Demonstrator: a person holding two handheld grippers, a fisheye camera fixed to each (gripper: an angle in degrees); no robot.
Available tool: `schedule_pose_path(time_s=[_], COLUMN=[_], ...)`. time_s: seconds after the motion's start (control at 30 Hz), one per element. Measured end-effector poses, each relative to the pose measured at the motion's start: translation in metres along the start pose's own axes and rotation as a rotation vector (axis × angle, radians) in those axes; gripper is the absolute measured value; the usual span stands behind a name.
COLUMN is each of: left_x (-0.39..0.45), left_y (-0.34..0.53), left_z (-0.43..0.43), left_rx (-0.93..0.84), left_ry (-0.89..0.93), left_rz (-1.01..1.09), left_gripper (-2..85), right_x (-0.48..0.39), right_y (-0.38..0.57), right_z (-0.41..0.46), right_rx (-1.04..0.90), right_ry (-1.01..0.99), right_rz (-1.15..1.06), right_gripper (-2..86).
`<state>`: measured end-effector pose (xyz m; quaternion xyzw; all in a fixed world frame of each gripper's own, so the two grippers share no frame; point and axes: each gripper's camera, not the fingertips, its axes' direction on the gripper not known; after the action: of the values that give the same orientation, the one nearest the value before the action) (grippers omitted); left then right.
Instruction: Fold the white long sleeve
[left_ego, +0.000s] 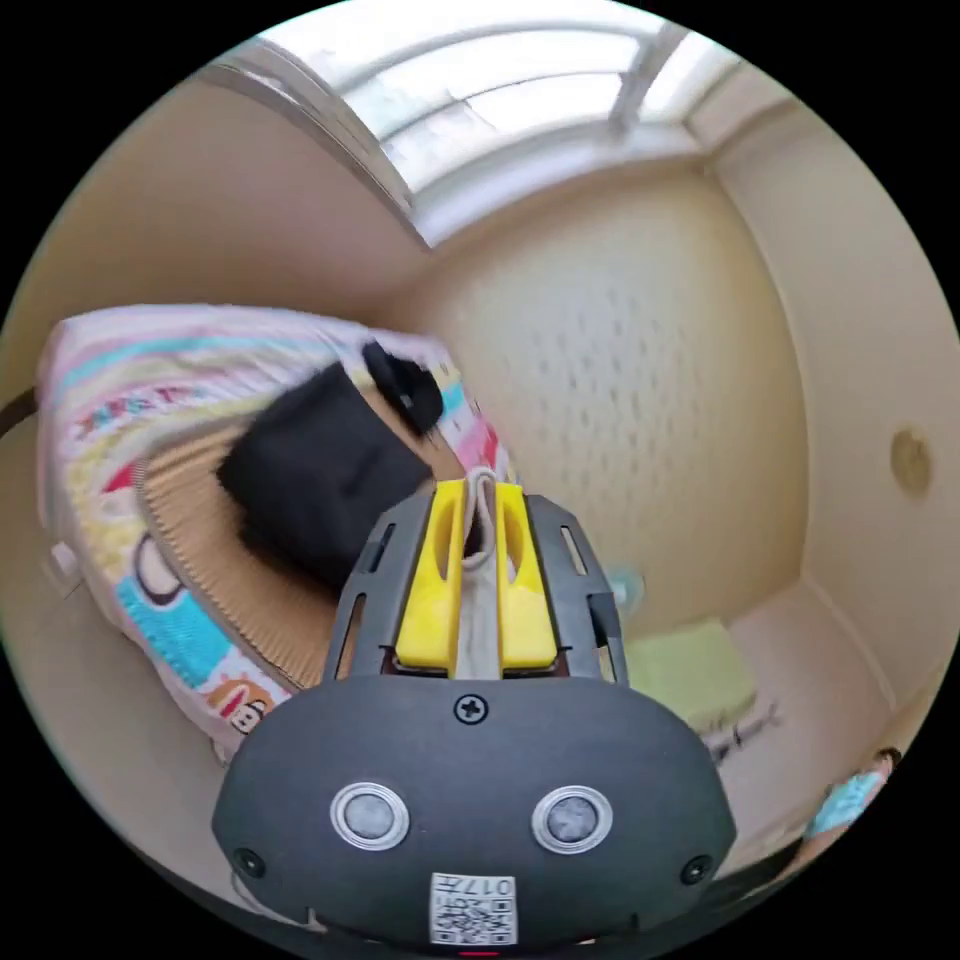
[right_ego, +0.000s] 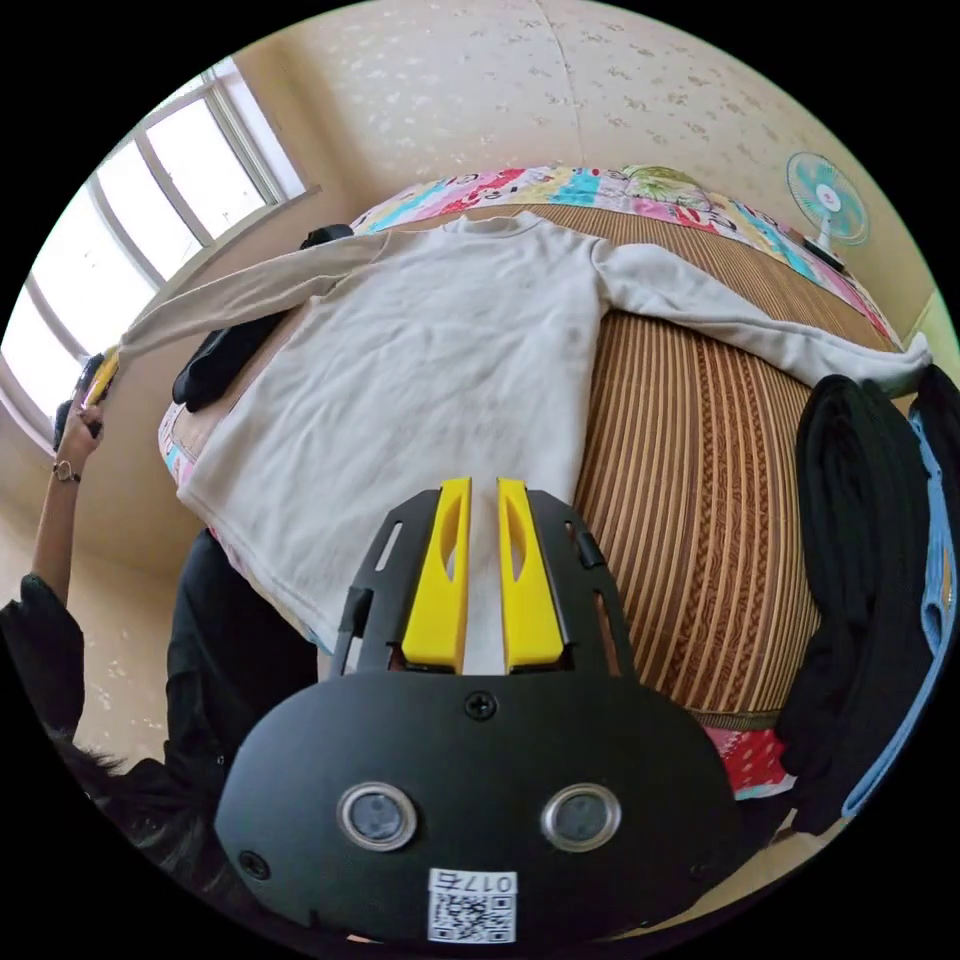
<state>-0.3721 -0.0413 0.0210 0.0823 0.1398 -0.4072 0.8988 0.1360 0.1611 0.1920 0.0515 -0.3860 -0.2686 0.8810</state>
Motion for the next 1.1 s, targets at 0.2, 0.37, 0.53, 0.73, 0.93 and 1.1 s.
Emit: schedule_pose_path(time_s=[0.2, 0.37, 0.53, 0.73, 0.93, 1.1], left_x=[-0.004, 0.024, 0.025, 0.015, -0.015, -0.022], left_y=[0.071, 0.190, 0.276, 0.328, 0.341, 0.312], left_z=[0.015, 0.106, 0.174, 0.111, 0.009, -0.024], left_rx=[-0.305, -0.644, -0.909, -0.993, -0.993, -0.914], left_ry=[-0.024, -0.037, -0.241, -0.294, -0.156, -0.060], left_rz=[0.206, 0.365, 0.514, 0.582, 0.571, 0.518], left_gripper=[6.7, 13.4, 18.1, 5.4, 5.2, 5.3], right_x=[0.007, 0.009, 0.011, 0.019, 0.024, 0.072], right_y=[0.027, 0.035, 0.054, 0.126, 0.209, 0.222], right_z=[-0.020, -0.025, -0.014, -0.048, -0.083, -0.113], right_rx=[0.062, 0.043, -0.053, -0.050, -0.137, -0.134], right_ry=[-0.055, 0.052, 0.108, 0.016, -0.013, -0.102], right_rz=[0.056, 0.042, -0.124, -0.152, -0.164, -0.065], right_gripper=[9.7, 11.2, 8.5, 4.2, 3.0, 2.4])
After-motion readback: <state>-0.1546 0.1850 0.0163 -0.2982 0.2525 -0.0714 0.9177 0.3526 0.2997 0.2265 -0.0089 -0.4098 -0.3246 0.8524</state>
